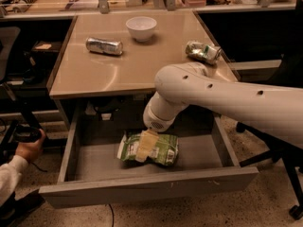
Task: Pick green jalapeno chip bag from top drawer and place on counter
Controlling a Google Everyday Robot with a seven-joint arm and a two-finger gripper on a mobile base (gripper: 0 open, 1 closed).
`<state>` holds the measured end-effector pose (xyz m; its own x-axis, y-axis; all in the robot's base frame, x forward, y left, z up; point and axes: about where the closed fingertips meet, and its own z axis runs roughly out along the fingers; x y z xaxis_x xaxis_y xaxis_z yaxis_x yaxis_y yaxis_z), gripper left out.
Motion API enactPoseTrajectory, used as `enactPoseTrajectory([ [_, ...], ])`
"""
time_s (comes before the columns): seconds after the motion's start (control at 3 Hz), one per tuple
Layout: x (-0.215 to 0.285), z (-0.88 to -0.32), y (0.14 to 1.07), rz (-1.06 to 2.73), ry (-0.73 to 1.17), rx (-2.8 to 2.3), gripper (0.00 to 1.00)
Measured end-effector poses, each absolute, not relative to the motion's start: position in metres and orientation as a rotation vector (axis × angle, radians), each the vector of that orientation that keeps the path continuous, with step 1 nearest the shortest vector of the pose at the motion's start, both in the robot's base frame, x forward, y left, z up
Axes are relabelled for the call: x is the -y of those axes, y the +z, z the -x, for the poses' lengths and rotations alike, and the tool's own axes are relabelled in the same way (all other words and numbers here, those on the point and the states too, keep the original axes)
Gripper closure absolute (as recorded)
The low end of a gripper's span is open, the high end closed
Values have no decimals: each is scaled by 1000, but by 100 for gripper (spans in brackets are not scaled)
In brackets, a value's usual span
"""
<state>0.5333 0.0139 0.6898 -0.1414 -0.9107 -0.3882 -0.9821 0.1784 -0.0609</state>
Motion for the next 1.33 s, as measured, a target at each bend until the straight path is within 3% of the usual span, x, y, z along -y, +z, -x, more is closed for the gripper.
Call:
enactPoseTrajectory([
  [0.67,-8,-554,642,1788,286,-2123,0],
  [1.33,1,-539,625,1756,324,-2160,0],
])
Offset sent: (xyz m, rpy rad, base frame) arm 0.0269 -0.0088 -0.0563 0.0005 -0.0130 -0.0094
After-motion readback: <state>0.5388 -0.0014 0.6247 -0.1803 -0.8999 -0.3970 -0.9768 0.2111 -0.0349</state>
